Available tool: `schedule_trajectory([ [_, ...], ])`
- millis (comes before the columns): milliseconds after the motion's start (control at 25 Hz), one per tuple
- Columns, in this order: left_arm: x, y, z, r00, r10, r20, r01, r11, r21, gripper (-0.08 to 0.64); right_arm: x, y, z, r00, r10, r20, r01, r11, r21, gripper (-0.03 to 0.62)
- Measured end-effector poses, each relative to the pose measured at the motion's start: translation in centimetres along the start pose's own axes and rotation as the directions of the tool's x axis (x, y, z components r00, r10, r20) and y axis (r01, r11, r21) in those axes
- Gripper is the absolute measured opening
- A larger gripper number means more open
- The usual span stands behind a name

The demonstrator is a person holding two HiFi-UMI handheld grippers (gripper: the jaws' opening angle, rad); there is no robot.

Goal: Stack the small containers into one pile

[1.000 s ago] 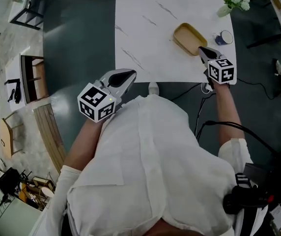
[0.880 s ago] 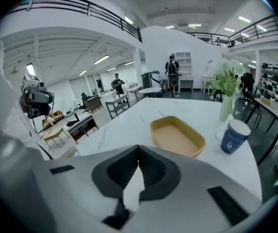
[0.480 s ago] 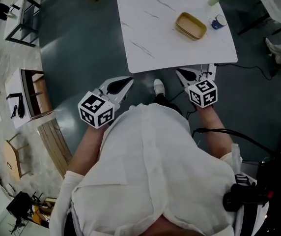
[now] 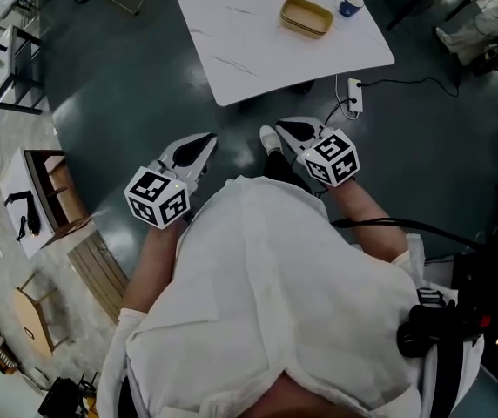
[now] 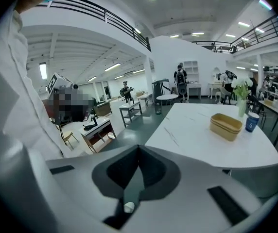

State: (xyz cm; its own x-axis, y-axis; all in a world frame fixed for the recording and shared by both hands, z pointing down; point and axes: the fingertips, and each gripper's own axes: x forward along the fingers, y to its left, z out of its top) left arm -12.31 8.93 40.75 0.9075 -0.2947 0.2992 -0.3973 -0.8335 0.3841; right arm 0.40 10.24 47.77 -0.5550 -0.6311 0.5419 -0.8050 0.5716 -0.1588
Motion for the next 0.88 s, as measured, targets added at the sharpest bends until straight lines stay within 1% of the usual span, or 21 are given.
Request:
schedule_trajectory([
  [80, -1.6, -0.7, -0.6, 1.000, -0.012, 0.001, 0.012, 1.000, 0.004, 0.007, 0.0, 2.1, 0.1, 1.000, -0.001, 0.002, 0.001, 1.000, -0.012, 0.006],
  [160, -2.5, -1.1, -0.9, 1.000, -0.019, 0.003, 0.019, 1.000, 0.009, 0.006, 0.0, 3.2, 0.4, 1.000, -0.001, 0.007, 0.002, 1.000, -0.023, 0.006],
  [520, -2.7, -1.7, -1.9, 1.000, 0.004, 0.000, -0.004, 1.000, 0.027, 0.007, 0.3, 4.8, 0.7, 0.999, 0.046, 0.011, -0.045, 0.997, -0.062, 0.006],
  [680, -2.9, -1.6, -2.1, 1.000, 0.013, 0.000, -0.013, 1.000, 0.022, 0.007, 0.7, 5.4, 0.8, 0.998, 0.068, 0.002, -0.068, 0.994, -0.088, 0.006],
  [880, -2.7, -1.6, -2.5, 1.000, 0.008, -0.003, -0.008, 1.000, 0.015, 0.006, 0.8, 5.6, 0.9, 0.997, 0.077, 0.000, -0.077, 0.992, -0.104, 0.006],
])
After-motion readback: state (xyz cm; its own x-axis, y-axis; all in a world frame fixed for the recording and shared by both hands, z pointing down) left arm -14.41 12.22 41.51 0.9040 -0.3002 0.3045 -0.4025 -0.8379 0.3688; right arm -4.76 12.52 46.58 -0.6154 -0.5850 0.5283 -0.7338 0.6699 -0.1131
